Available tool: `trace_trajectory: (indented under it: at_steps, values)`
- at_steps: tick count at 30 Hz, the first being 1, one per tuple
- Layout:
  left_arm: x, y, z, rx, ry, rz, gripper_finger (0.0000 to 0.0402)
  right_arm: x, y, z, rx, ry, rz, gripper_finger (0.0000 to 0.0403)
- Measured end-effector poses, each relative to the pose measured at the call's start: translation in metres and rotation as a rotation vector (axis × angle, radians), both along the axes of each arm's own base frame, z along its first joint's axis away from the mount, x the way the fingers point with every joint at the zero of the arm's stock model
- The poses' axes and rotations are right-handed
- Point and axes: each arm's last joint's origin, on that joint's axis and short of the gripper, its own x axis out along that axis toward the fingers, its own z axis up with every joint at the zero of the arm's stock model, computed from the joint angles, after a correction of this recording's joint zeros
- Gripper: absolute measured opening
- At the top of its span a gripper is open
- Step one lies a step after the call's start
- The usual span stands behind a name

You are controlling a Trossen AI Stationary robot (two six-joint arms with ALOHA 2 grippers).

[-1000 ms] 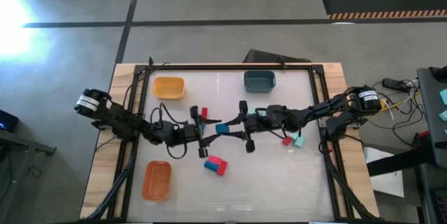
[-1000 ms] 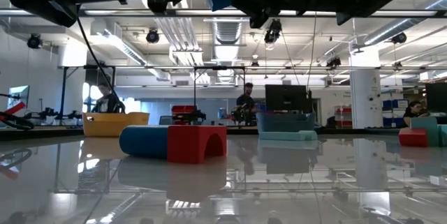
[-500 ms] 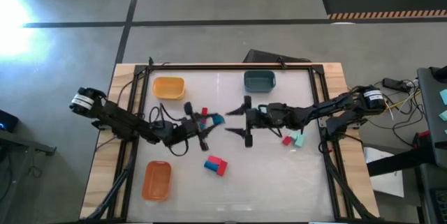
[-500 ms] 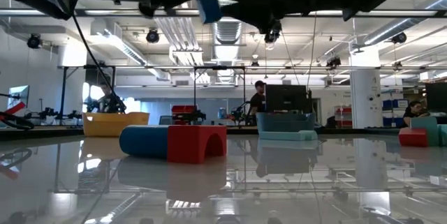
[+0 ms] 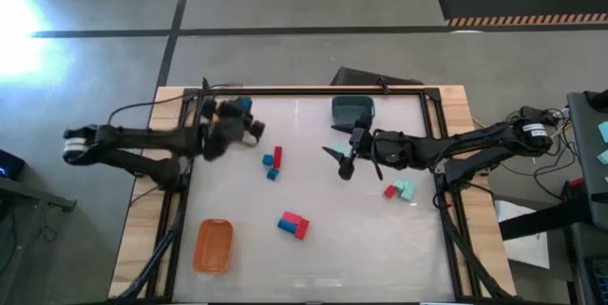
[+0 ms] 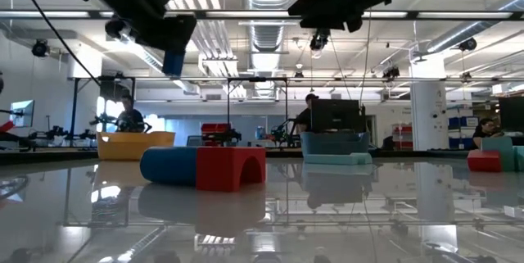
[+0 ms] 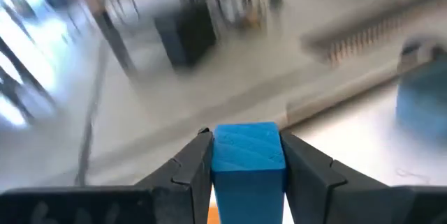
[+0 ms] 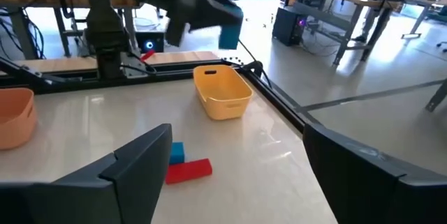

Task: Sort & place blocks by color
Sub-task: Put the top right blue block into the yellow bin

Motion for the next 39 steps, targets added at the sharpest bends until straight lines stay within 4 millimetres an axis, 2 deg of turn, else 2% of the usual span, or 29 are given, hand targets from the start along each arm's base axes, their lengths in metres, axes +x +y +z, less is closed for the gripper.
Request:
trace_trajectory:
  at_steps: [3, 5, 10, 13, 18, 22, 27, 33, 39]
  values:
    - [-0.016, 0.031, -0.002, -0.254, 0.101, 0.071, 0.0117, 0.0, 0.0, -0.001, 0.006, 0.012, -0.001, 0.0302]
    - [-0.026, 0.045, -0.004, -0.402, 0.198, 0.109, 0.0117, 0.0, 0.0, -0.002, 0.007, 0.015, -0.002, 0.0299]
    - [-0.026, 0.067, -0.004, -0.576, 0.398, 0.046, 0.0117, 0.002, -0.001, -0.005, 0.005, 0.023, -0.003, 0.0297]
    - [-0.019, 0.076, -0.01, -0.597, 0.599, -0.074, 0.0117, 0.003, -0.001, -0.006, 0.002, 0.024, -0.003, 0.03]
    - [-0.007, 0.084, -0.03, -0.608, 1.039, -0.448, 0.0117, 0.003, 0.0, -0.005, 0.001, 0.023, -0.003, 0.03]
    - [-0.004, 0.089, -0.042, -0.583, 1.233, -0.621, 0.0127, 0.003, 0.0, -0.006, -0.001, 0.024, -0.002, 0.0297]
    - [-0.004, 0.094, -0.046, -0.558, 1.337, -0.736, 0.0129, 0.003, -0.001, -0.006, -0.009, 0.027, -0.001, 0.0301]
    - [-0.01, 0.103, -0.048, -0.597, 1.234, -0.855, 0.0127, 0.003, 0.0, -0.005, -0.009, 0.027, 0.0, 0.0298]
    - [-0.016, 0.116, -0.051, -0.61, 1.215, -0.833, 0.0127, 0.003, -0.001, -0.006, -0.012, 0.028, 0.0, 0.0301]
